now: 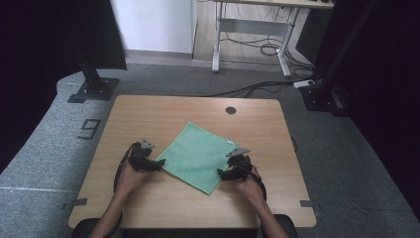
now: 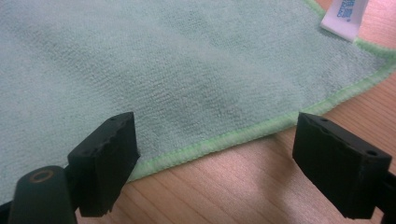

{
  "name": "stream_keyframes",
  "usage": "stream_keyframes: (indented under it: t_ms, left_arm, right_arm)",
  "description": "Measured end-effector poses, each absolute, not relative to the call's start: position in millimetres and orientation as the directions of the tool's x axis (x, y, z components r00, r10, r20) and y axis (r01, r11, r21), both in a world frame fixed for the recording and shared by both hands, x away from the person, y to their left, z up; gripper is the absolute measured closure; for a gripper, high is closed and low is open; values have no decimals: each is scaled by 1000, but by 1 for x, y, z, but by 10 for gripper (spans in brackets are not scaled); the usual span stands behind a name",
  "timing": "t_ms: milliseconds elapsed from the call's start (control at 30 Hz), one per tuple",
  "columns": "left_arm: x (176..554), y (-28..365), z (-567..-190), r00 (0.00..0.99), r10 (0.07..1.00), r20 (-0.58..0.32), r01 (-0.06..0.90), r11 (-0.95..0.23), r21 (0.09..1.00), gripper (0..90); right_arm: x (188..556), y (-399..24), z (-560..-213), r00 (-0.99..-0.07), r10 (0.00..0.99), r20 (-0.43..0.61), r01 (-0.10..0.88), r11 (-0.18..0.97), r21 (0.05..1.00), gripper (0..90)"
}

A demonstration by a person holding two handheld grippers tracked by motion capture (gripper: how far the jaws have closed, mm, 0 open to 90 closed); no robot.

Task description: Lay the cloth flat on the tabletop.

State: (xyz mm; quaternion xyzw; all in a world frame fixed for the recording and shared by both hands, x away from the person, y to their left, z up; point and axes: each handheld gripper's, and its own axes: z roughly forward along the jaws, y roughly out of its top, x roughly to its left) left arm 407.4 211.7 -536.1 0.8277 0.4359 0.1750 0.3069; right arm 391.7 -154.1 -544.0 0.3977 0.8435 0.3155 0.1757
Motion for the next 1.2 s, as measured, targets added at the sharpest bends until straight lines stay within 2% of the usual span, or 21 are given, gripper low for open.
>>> stream_keyframes:
  t_ms: [233,467,633,933,1000,1200]
  left_arm:
    - [404,207,-542,557,830,28,616,-435,657,146]
    - [396,195,-541,606,795,27,596,-476,647,143]
    - [413,181,-530,615,788,18,565,-457,686,145]
    - [453,155,-538,592,797,121,570,-520,637,147]
    - [453,155,-539,580,810,90,583,-490,648,146]
    - [443,163,-539,563,822,81,596,-472,649,146]
  right_arm:
    - [391,-157,-543,-612,788,-69,560,493,666,135]
    - [394,-168,-542,-576,812,-94,575,484,660,136]
    - [397,-177,-542,-558,826,-76,594,462,659,135]
    - [396,-180,-541,-553,828,-92,593,468,655,135]
    - [397,-183,-541,-550,830,-93,596,468,652,135]
    - [399,-188,-540,-538,836,-104,602,468,646,136]
